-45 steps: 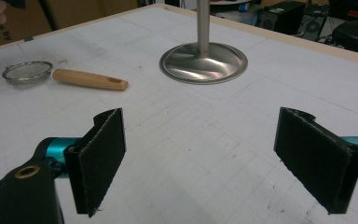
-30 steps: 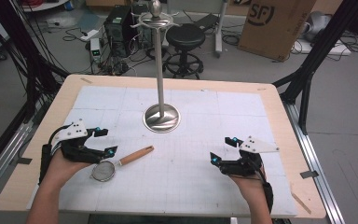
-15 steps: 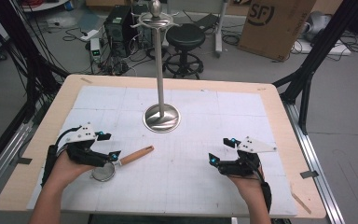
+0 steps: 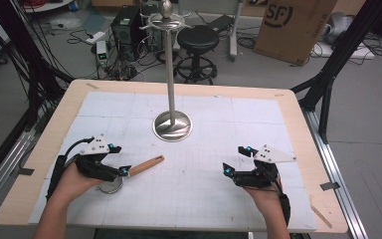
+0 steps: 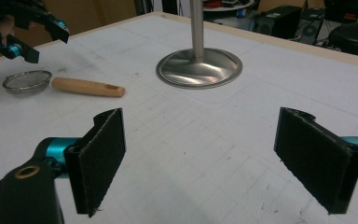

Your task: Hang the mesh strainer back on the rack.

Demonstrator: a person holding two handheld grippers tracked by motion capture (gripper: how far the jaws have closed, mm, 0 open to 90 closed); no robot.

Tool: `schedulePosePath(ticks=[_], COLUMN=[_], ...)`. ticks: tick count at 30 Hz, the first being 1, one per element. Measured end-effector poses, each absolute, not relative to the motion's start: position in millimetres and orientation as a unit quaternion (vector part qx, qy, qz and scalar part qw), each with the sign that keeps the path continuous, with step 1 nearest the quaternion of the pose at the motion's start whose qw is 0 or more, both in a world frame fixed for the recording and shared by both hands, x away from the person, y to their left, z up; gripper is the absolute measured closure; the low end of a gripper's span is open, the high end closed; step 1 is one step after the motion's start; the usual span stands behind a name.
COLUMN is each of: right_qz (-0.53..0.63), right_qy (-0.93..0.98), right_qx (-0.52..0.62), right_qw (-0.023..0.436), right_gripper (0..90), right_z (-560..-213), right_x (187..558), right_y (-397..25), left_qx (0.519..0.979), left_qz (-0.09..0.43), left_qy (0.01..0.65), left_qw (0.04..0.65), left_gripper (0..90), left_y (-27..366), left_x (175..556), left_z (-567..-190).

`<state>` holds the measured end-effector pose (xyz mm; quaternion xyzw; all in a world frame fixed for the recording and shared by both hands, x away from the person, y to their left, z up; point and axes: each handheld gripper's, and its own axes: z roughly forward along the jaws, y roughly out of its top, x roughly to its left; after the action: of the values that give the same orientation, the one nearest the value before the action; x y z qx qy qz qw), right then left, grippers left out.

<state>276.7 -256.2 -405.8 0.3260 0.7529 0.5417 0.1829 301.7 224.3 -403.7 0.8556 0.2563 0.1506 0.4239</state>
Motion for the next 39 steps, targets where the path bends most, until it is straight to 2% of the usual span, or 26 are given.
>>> schedulePosePath(ticks=[8,13,20,22,27,34,39], right_qz=[0.541,0.539,0.542,0.543,0.544,0.545,0.546], right_qy=[0.753,0.756,0.753,0.752,0.75,0.75,0.749], right_qx=[0.329,0.327,0.33,0.328,0.332,0.334,0.332], right_qw=[0.18,0.177,0.175,0.178,0.176,0.172,0.173], right_gripper=[15.4,15.4,15.4,15.4,15.4,15.4,15.3], right_z=[-406.0,-407.4,-406.5,-406.6,-406.2,-406.4,-406.5], right_x=[276.1,277.7,276.6,277.0,277.2,277.3,277.7], right_y=[-256.2,-254.8,-257.9,-258.5,-258.9,-258.2,-259.4], left_qx=[0.862,0.871,0.892,0.893,0.897,0.918,0.93], left_qz=[0.144,0.138,0.134,0.136,0.127,0.112,0.11], left_qy=[0.237,0.258,0.266,0.276,0.288,0.272,0.243], left_qw=[0.424,0.394,0.34,0.328,0.311,0.267,0.254], left_gripper=[28.3,28.3,21.7,22.2,30.1,32.7,38.3], left_y=[219.9,217.0,200.9,199.0,197.6,190.9,185.9], left_x=[300.6,303.5,304.6,304.7,307.0,309.4,310.8], left_z=[-405.9,-410.8,-421.6,-422.8,-419.6,-418.7,-416.0])
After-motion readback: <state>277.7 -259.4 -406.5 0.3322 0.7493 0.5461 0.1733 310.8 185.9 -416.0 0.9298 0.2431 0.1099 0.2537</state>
